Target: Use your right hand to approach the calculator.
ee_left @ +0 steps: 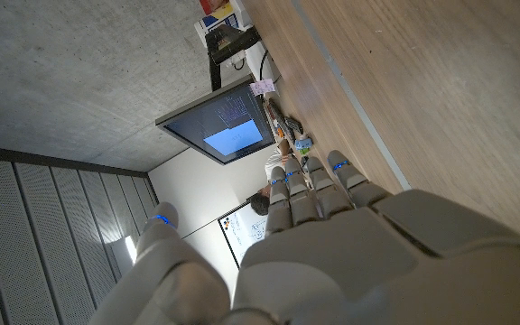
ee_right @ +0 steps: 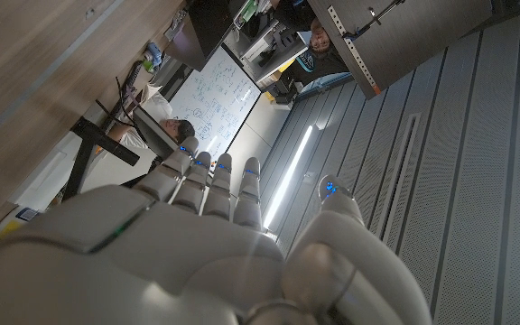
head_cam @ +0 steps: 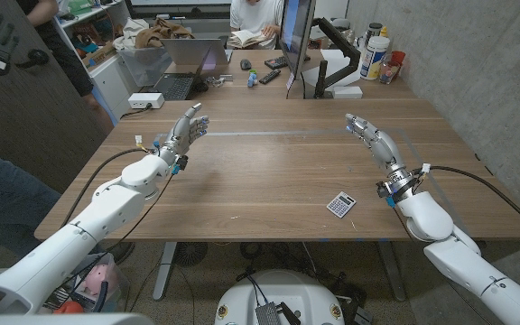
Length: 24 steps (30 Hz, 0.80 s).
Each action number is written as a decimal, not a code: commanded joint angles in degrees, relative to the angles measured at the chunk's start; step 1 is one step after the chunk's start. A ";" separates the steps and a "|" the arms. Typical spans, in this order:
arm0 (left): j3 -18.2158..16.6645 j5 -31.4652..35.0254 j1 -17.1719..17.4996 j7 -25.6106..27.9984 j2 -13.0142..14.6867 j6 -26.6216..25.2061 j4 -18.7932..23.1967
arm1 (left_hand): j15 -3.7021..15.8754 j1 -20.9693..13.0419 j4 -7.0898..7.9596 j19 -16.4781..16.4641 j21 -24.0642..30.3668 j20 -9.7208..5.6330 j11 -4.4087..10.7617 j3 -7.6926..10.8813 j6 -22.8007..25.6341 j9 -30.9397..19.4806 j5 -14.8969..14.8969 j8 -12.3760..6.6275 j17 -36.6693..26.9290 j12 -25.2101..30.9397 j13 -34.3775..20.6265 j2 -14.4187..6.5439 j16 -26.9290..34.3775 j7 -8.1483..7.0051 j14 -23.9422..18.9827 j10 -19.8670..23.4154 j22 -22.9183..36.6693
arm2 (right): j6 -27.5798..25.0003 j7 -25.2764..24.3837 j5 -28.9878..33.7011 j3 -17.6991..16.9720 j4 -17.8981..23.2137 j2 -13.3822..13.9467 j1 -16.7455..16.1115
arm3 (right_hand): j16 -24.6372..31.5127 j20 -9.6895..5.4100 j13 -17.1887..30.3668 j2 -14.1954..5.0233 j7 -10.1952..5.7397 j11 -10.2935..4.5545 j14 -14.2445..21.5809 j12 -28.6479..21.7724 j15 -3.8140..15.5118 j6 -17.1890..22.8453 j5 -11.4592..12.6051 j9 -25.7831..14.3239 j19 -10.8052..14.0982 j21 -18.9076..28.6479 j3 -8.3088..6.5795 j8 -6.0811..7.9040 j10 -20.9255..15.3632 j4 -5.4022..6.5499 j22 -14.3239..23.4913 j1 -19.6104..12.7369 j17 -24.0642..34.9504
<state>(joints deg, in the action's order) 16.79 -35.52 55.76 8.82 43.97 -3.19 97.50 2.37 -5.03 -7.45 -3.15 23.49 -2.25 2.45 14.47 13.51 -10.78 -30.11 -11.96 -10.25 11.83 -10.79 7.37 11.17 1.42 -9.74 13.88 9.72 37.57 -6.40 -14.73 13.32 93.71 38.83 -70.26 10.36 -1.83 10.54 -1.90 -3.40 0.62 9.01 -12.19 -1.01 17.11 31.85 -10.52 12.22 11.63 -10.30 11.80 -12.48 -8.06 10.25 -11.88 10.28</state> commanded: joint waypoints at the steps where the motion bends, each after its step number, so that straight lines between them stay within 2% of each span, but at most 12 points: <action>1: 0.58 0.39 -0.70 0.26 0.01 -0.89 0.32 | 0.50 -0.38 0.07 -0.41 -0.45 -0.78 0.31 -0.16 0.39 -0.19 -0.22 0.13 -0.24 -0.17 -0.12 0.02 -0.04 -0.09 -0.14 0.10 0.34 | 1.15 0.09 0.35 -0.17 -0.76 -0.38 -0.59 | 0.09 0.36 0.08 0.10 -0.27 -0.47 0.03 -0.05 0.06 0.14 0.29 -0.24 0.09 -0.13 0.04 -0.07 -0.13 -0.27 0.19 -0.77 0.09; 24: 1.23 0.70 -1.61 0.34 -0.77 -1.07 -0.11 | 0.60 -0.45 0.12 -0.45 -0.91 -0.81 0.39 -0.37 0.48 -0.20 -0.29 0.15 -0.24 -0.18 -0.12 -0.05 -0.09 -0.12 0.00 0.09 0.35 | 1.91 -1.05 2.66 -1.78 0.91 0.17 -3.09 | 0.14 0.45 0.09 0.13 -0.37 -0.53 0.12 -0.07 0.10 0.14 0.22 -0.24 0.05 -0.12 0.07 -0.17 -0.20 -0.22 0.22 -1.03 0.13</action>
<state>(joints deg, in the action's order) 17.67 -34.98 54.71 9.09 43.53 -3.90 97.54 2.37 -5.02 -7.34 -3.14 22.66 -2.24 2.45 14.36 13.51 -10.78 -30.11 -11.96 -10.25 11.64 -10.80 7.37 11.17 1.42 -9.74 13.88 10.02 38.83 -6.90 -12.98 12.41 93.90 38.78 -71.96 10.36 -1.83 10.53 -1.66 -3.39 0.63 9.02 -12.19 -1.02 17.10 31.85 -10.52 12.22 11.63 -10.30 11.80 -12.48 -8.06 10.25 -12.12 10.27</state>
